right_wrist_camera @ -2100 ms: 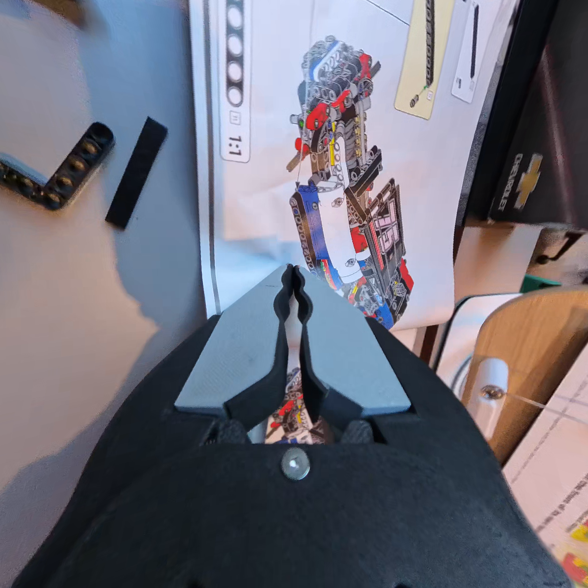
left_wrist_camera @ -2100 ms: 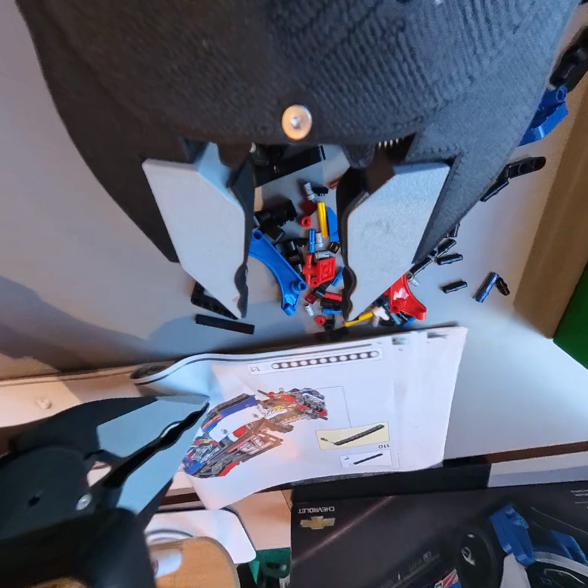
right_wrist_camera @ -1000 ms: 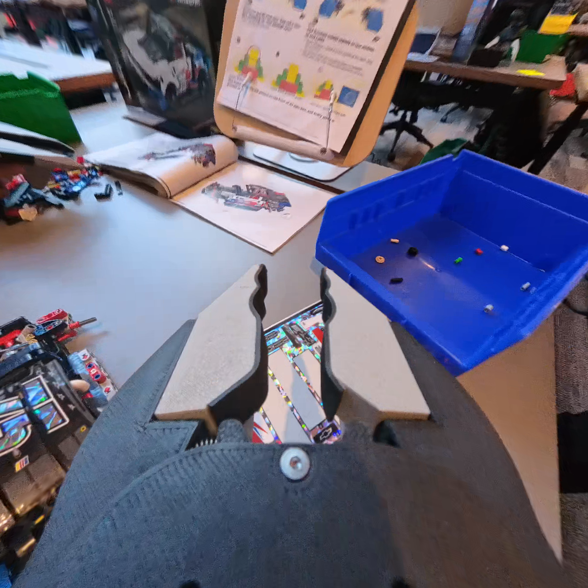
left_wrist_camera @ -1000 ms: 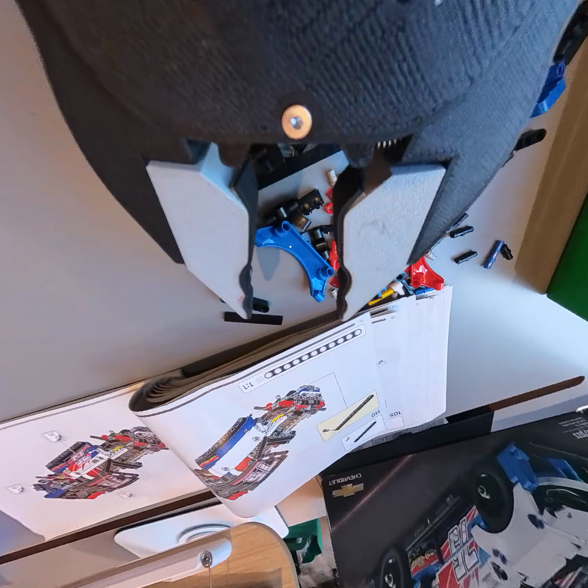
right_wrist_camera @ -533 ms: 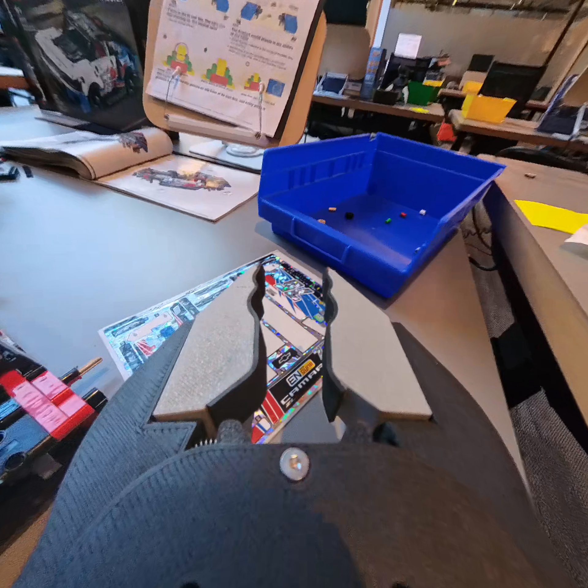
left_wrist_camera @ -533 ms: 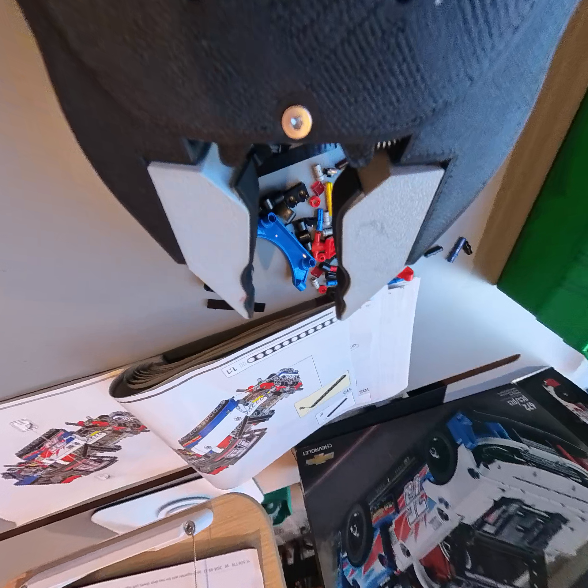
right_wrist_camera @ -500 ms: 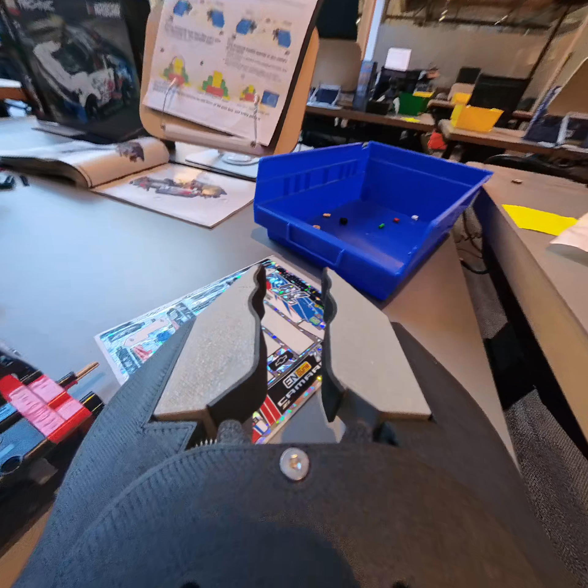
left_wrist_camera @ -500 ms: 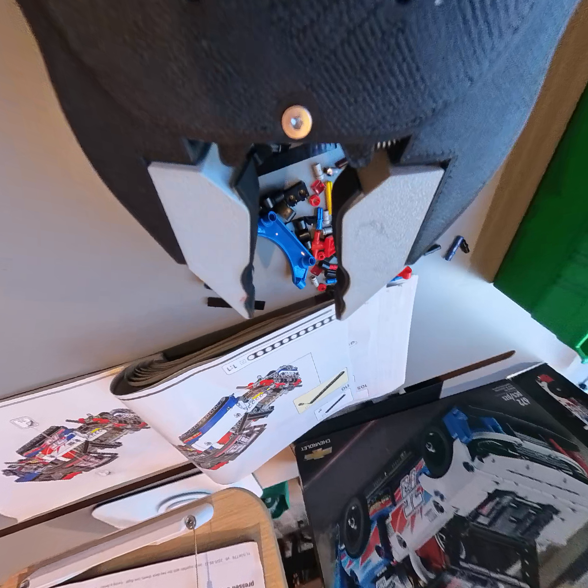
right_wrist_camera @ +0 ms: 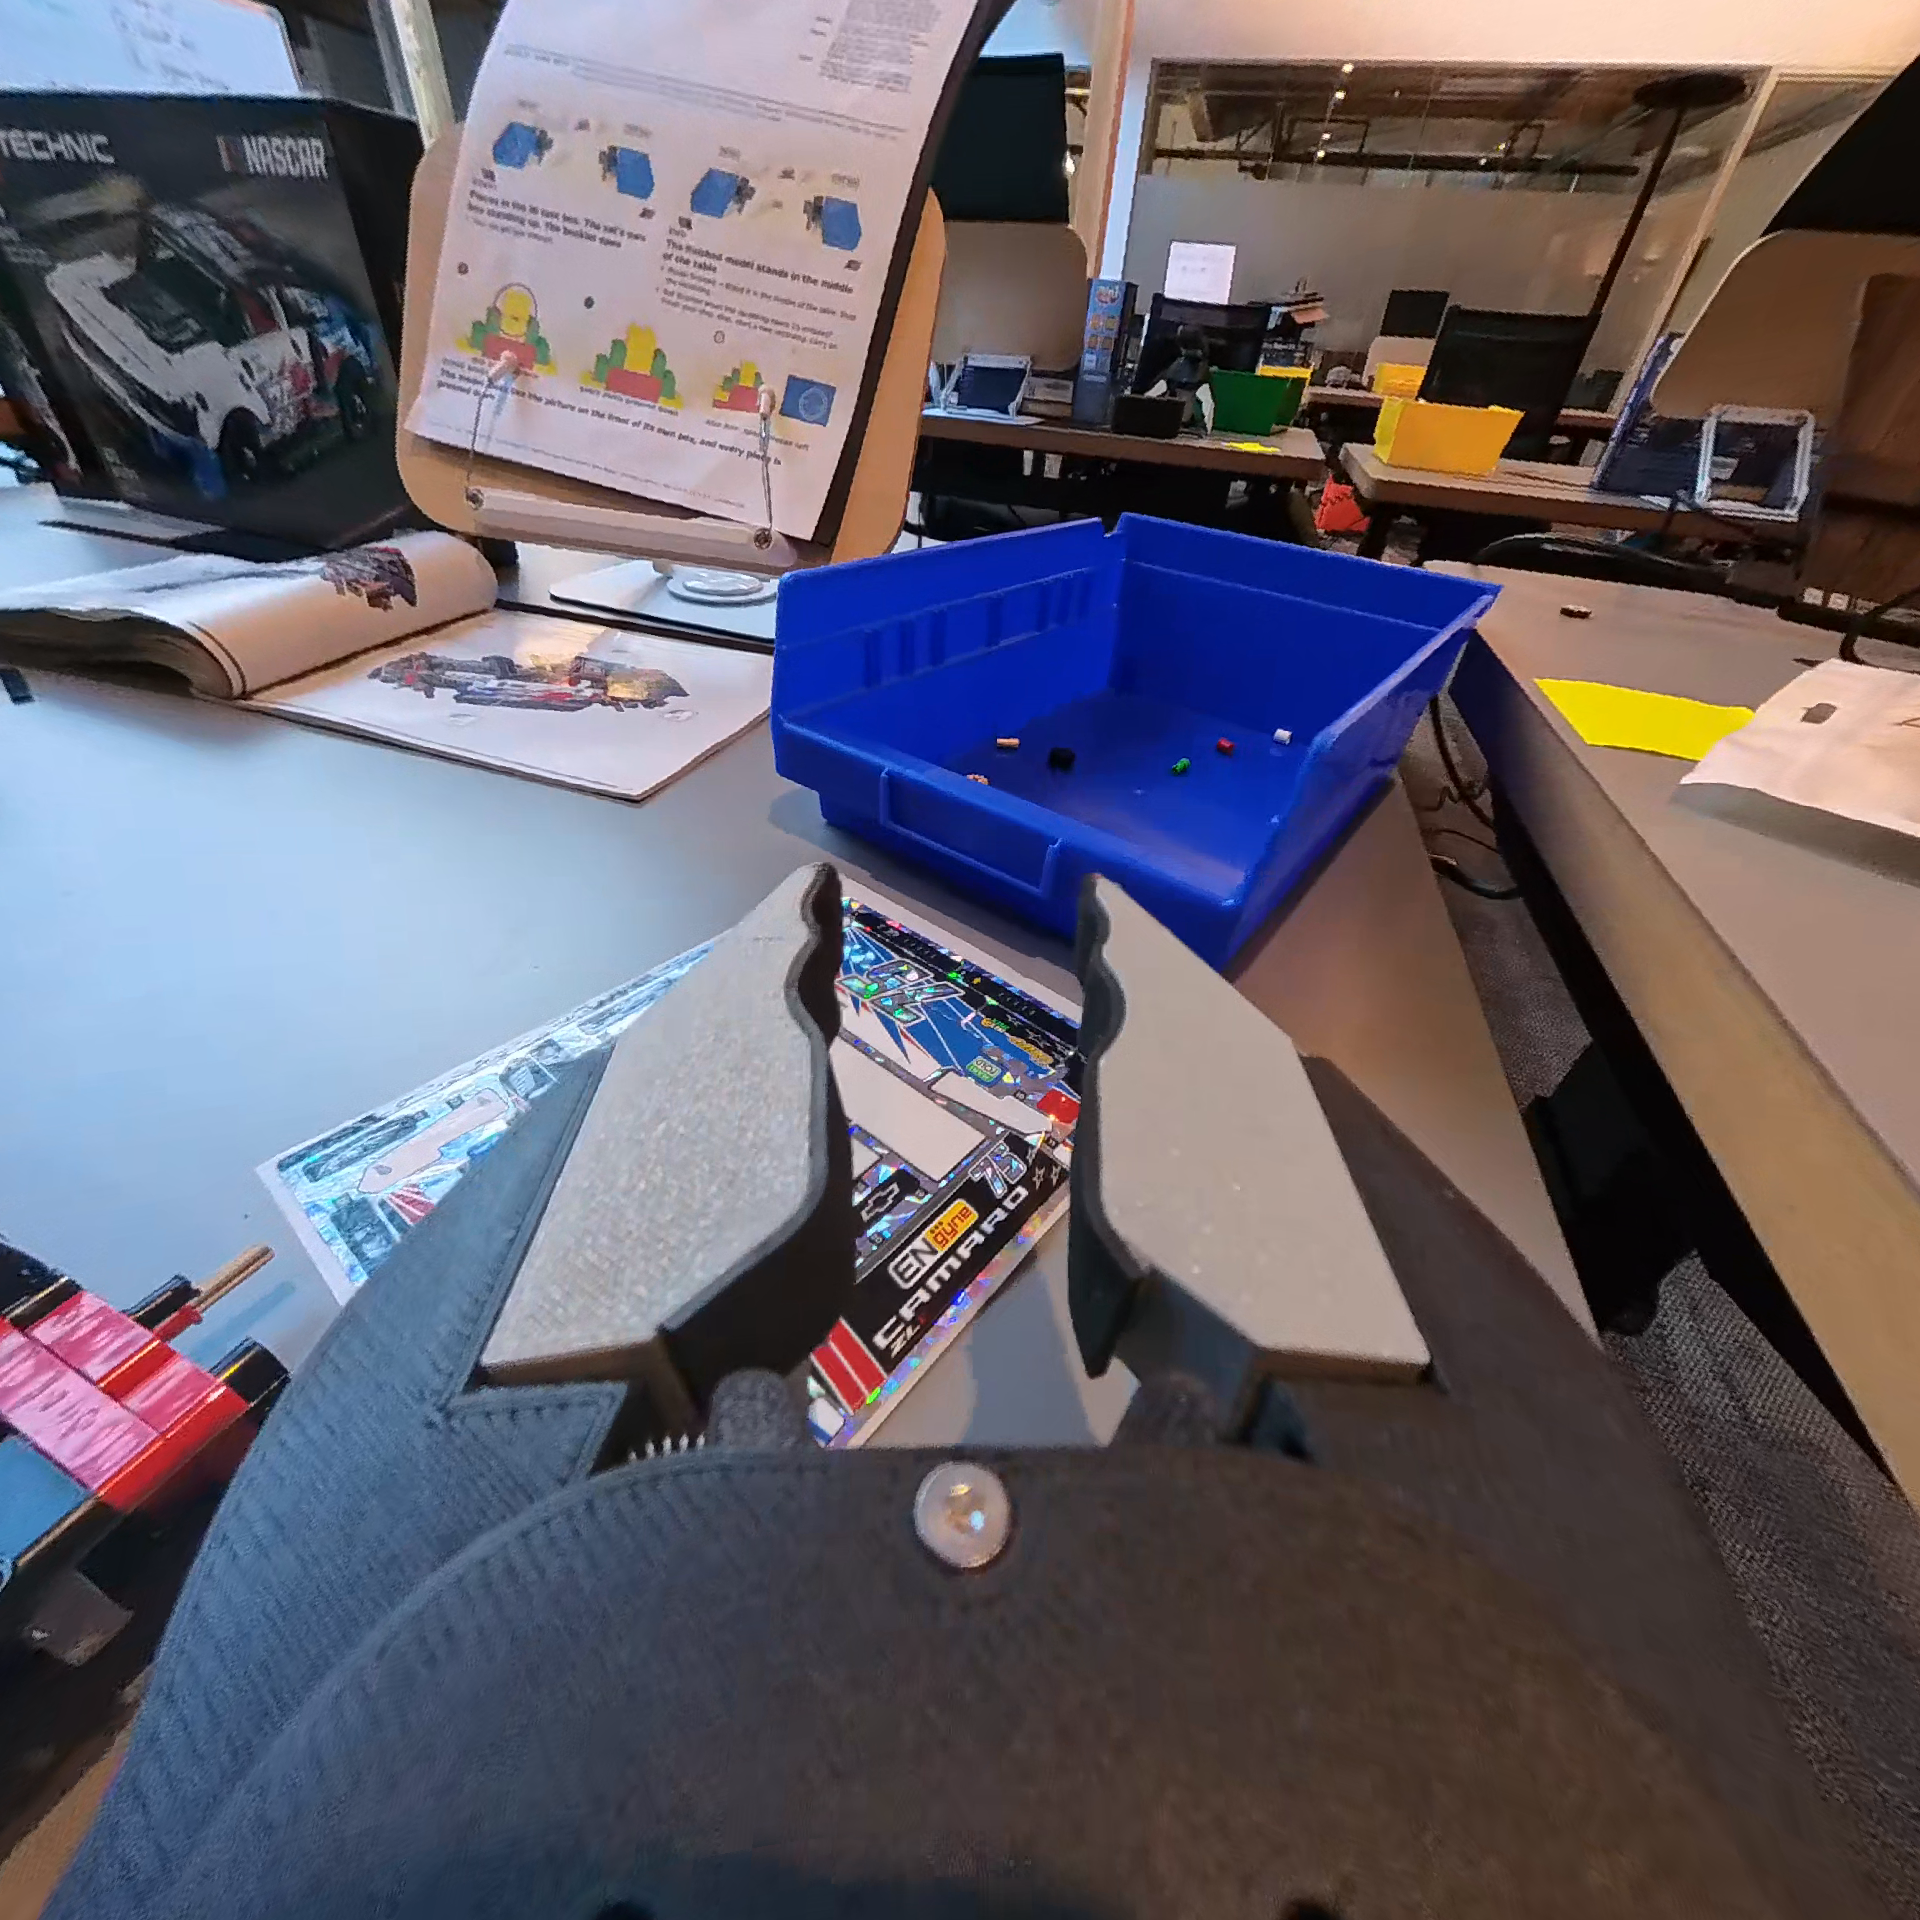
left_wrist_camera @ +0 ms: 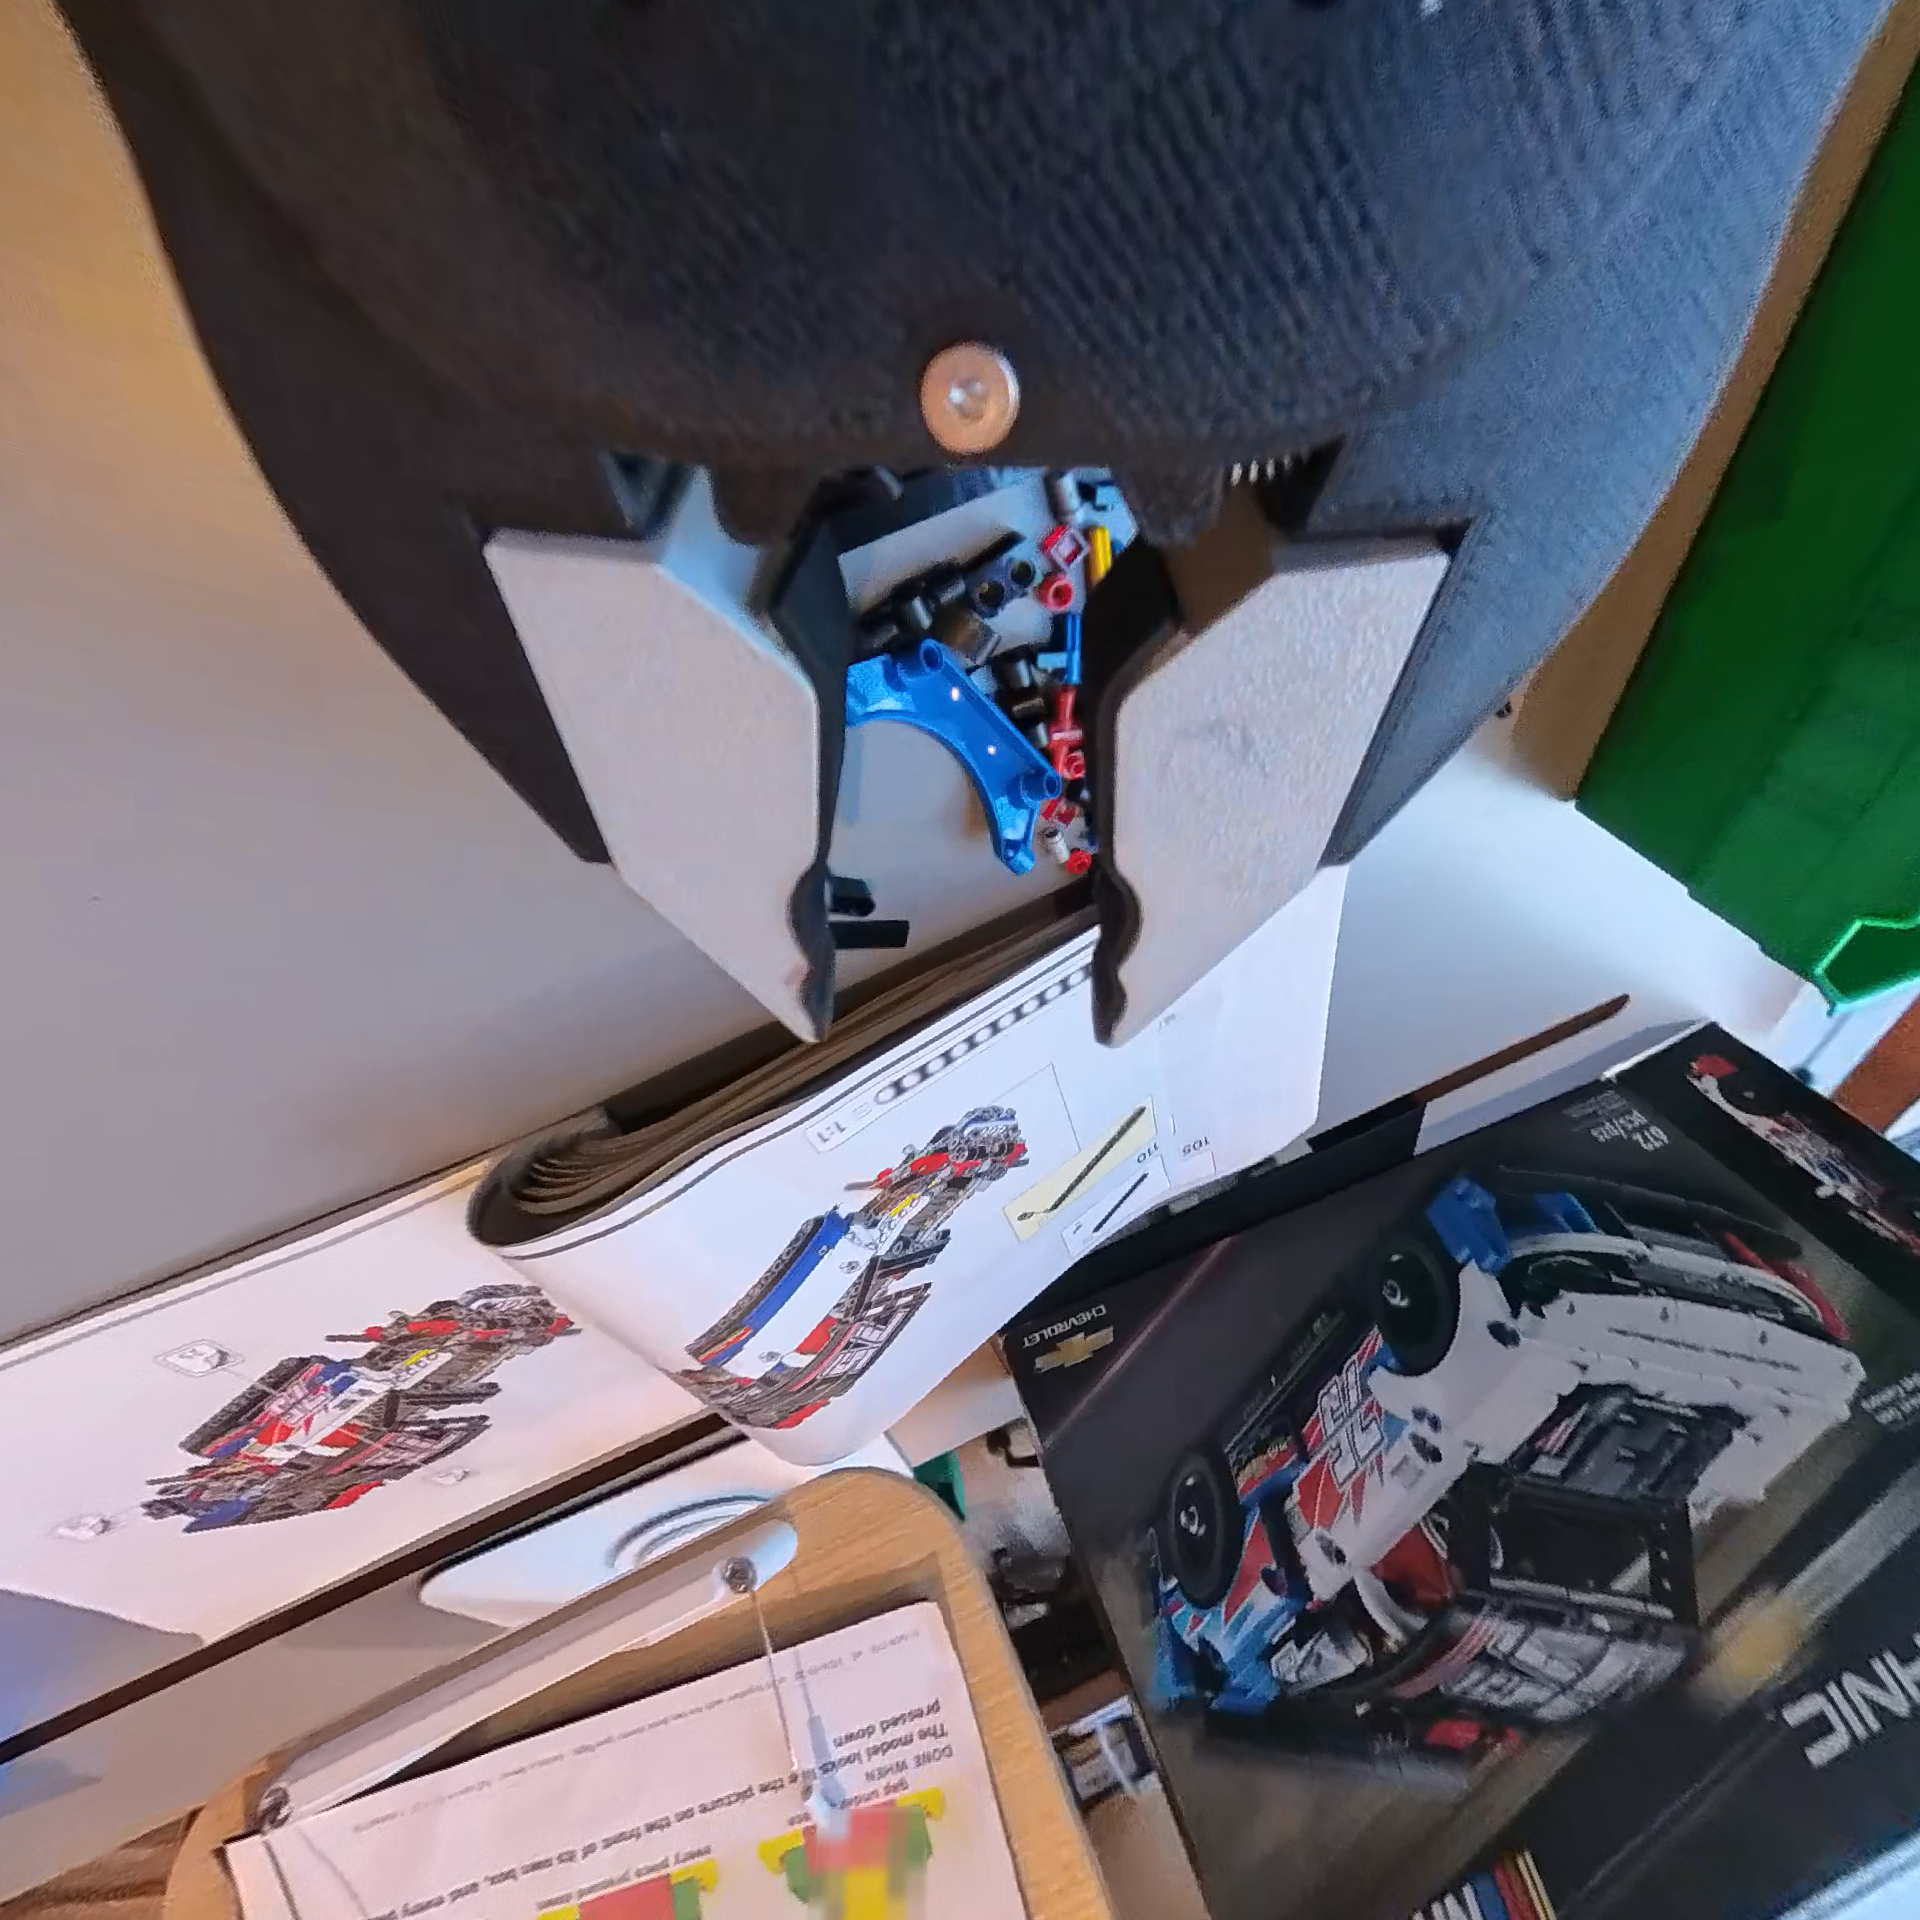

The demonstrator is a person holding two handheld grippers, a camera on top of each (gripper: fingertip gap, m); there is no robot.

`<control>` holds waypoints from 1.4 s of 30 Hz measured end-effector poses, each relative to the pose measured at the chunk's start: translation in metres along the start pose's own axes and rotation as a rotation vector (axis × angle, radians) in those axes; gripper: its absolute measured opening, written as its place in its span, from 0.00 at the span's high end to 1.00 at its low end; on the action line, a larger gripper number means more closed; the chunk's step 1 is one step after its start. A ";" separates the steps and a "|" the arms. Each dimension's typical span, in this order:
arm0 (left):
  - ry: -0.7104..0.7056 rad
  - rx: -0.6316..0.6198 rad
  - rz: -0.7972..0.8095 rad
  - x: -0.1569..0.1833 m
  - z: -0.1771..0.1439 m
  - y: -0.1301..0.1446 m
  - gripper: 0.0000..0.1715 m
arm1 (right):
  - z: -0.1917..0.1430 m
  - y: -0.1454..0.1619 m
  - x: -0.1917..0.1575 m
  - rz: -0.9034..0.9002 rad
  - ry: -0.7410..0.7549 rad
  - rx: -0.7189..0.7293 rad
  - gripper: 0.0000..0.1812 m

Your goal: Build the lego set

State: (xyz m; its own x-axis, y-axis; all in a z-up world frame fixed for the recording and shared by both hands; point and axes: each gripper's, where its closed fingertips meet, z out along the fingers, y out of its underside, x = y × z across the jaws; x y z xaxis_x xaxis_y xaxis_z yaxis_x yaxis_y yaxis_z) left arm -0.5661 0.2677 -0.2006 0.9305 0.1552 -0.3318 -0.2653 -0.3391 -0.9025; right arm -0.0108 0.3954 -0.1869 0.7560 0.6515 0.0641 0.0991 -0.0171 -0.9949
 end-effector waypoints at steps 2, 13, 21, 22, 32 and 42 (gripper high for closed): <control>-0.009 0.018 0.019 0.002 -0.002 -0.004 0.73 | -0.001 -0.001 0.002 0.018 0.001 0.011 0.76; -0.030 0.159 0.084 0.025 -0.022 -0.026 0.81 | -0.003 -0.004 -0.003 0.003 -0.020 0.029 0.76; 0.186 0.120 0.013 0.074 -0.033 -0.027 0.73 | -0.005 -0.006 -0.014 0.028 -0.097 0.045 0.77; 0.249 0.096 0.005 0.085 -0.036 -0.026 0.71 | -0.005 -0.006 -0.018 0.028 -0.120 0.045 0.77; 0.687 -0.139 -0.041 0.162 -0.088 -0.010 0.54 | -0.011 -0.010 -0.058 0.007 -0.347 0.062 0.76; 0.586 -0.209 0.056 0.176 -0.098 0.014 0.61 | -0.019 -0.016 -0.061 0.103 -0.430 0.091 0.78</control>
State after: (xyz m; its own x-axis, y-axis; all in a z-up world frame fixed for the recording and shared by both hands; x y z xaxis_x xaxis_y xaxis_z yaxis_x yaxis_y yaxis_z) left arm -0.3811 0.1999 -0.2447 0.9162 -0.3828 -0.1186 -0.3182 -0.5152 -0.7958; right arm -0.0461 0.3411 -0.1738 0.4197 0.9060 -0.0549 -0.0350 -0.0442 -0.9984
